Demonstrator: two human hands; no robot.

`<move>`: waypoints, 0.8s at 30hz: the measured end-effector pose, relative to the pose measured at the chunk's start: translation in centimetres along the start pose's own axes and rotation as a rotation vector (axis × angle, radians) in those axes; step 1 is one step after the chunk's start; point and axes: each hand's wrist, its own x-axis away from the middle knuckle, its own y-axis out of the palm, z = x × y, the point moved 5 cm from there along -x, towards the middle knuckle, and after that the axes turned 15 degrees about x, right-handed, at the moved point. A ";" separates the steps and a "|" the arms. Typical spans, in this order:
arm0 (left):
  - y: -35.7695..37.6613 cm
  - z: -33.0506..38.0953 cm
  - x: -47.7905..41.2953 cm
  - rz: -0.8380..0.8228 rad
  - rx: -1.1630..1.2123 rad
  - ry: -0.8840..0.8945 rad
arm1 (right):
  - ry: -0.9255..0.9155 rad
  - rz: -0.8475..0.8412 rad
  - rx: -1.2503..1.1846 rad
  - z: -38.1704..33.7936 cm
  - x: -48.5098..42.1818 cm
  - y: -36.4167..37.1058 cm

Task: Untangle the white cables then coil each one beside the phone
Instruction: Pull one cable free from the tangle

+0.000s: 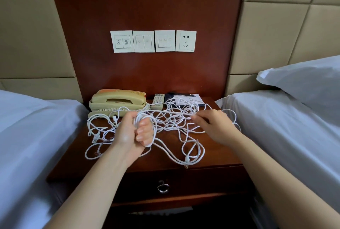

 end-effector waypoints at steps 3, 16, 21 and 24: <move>-0.9 0.8 -0.3 0.073 0.031 0.038 | 0.031 0.026 0.017 1.8 0.3 -0.2; -2.5 1.9 -0.9 0.245 -0.046 0.132 | 0.029 -0.409 0.017 1.3 1.7 -1.2; -0.2 -0.1 -0.2 0.105 -0.232 0.047 | 0.061 -0.408 0.082 1.0 1.7 1.6; 1.3 -1.7 0.3 -0.020 -0.325 -0.051 | 0.024 -0.310 0.068 -0.6 1.5 2.0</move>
